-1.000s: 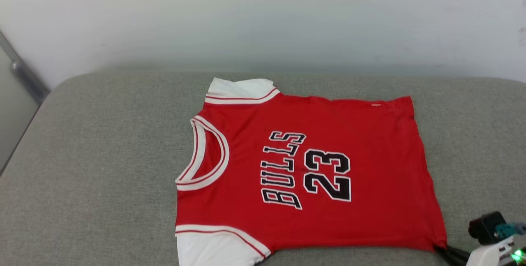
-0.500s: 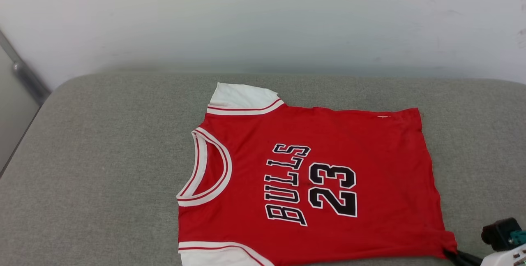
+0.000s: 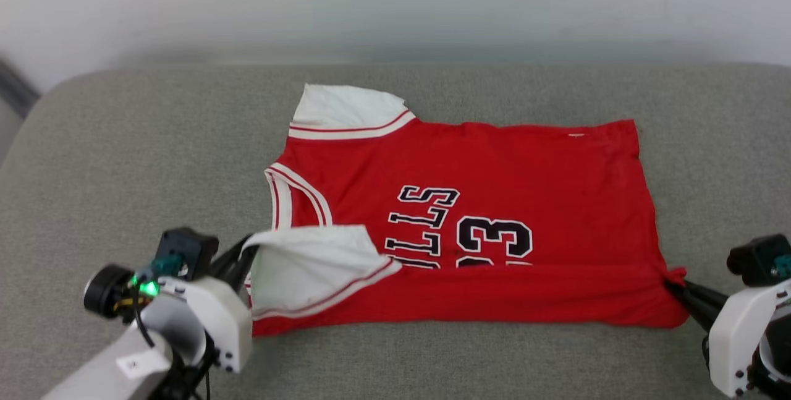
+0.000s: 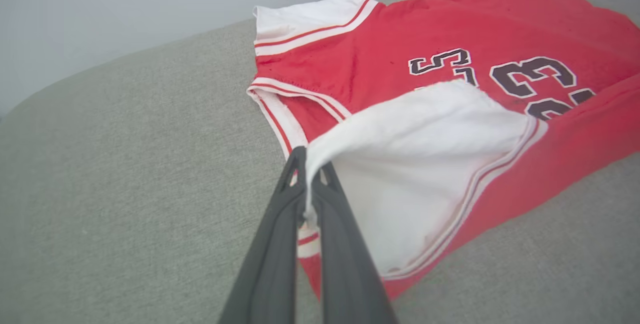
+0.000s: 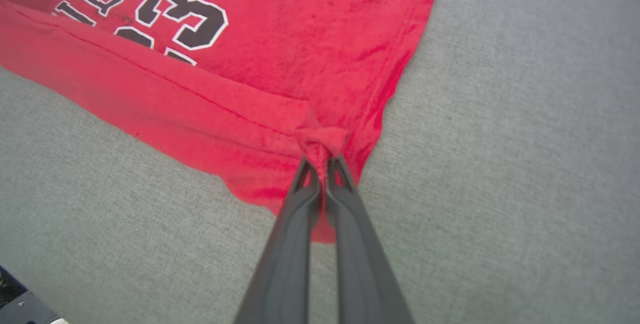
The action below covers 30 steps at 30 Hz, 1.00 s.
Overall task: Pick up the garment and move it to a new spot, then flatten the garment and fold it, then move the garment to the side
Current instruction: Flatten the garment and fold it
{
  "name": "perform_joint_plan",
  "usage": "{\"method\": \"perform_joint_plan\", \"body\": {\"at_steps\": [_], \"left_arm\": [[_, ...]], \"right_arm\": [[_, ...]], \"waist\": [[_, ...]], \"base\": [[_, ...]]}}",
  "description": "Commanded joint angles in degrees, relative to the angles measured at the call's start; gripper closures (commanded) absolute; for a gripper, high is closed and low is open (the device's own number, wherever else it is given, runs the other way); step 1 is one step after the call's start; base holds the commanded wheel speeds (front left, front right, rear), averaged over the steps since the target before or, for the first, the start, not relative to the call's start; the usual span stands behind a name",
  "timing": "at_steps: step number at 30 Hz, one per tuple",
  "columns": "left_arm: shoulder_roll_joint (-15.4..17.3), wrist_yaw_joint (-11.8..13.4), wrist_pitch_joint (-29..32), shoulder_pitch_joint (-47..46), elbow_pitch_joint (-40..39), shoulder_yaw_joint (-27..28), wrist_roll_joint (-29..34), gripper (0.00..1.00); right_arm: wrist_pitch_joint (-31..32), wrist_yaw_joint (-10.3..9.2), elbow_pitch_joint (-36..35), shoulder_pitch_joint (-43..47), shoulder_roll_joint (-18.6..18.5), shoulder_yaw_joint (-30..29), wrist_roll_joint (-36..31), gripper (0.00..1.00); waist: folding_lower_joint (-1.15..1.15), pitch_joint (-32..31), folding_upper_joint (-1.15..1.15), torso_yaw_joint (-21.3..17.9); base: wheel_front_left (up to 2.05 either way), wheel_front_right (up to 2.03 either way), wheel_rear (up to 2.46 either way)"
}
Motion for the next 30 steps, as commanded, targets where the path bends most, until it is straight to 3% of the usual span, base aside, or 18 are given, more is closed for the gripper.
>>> {"method": "perform_joint_plan", "body": {"at_steps": [1,13,22,23,24,30], "left_arm": [[-0.65,-0.8,0.24,-2.52,1.15,0.16,0.52,1.0],[-4.47,-7.4,1.99,-14.15,16.23,-1.71,2.68,1.0],[-9.87,-12.3,1.14,-14.46,29.04,-4.55,1.96,1.0],[-10.17,-12.64,0.59,-14.81,29.9,-4.51,1.95,0.47],[-10.22,-12.7,0.08,-15.2,30.66,-4.52,2.27,0.0],[-8.47,-13.42,0.11,-18.9,30.15,-4.03,3.03,0.0]], "right_arm": [[0.65,-0.03,-0.18,-1.17,0.35,-0.52,-0.08,1.0],[3.39,-0.03,2.59,-8.8,2.97,1.91,-0.62,1.0],[2.02,-0.03,8.74,-12.28,4.43,7.07,0.35,1.0],[1.73,-0.03,8.93,-12.53,4.24,7.39,0.61,0.56],[1.4,-0.03,8.87,-12.69,3.87,7.77,0.75,0.0],[-1.22,-0.03,6.86,-12.32,1.92,7.49,1.52,0.0]], "waist": [[-0.01,2.2,0.0,-0.62],[-0.01,10.93,0.0,-2.77],[-0.01,11.26,0.0,-2.72],[-0.01,10.8,0.0,-2.57],[-0.01,10.24,0.0,-2.39],[-0.01,6.31,0.0,-1.08]], "base": [[0.0,0.0,0.0],[0.0,0.0,0.0],[0.0,0.0,0.0],[0.0,0.0,0.0],[0.0,0.0,0.0],[0.0,0.0,0.0]]}}
